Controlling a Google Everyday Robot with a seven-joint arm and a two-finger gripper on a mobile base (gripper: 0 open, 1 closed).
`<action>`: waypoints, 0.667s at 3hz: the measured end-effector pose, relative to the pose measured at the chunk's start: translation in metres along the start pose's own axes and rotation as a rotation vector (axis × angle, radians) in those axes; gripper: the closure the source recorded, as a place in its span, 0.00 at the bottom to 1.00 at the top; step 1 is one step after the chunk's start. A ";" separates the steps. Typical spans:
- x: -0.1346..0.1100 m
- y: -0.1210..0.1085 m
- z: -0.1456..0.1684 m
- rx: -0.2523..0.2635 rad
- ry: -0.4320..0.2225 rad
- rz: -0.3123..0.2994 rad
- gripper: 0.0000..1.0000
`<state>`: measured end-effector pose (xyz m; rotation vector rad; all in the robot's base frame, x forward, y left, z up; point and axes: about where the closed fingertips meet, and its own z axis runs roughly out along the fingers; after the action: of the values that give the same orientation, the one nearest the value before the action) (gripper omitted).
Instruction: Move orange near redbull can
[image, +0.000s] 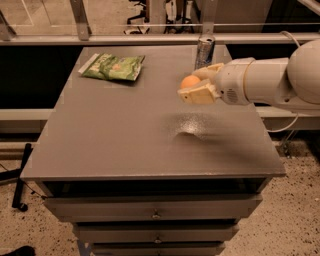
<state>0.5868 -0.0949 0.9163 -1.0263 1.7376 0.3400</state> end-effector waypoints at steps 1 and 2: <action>0.008 -0.069 -0.005 0.081 -0.068 0.019 1.00; 0.026 -0.110 0.009 0.120 -0.078 0.060 1.00</action>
Offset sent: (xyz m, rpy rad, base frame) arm 0.1305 -0.1039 -0.0138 0.1211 -0.0613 -0.1726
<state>0.6752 -0.1667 0.9158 -0.8653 1.6997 0.3062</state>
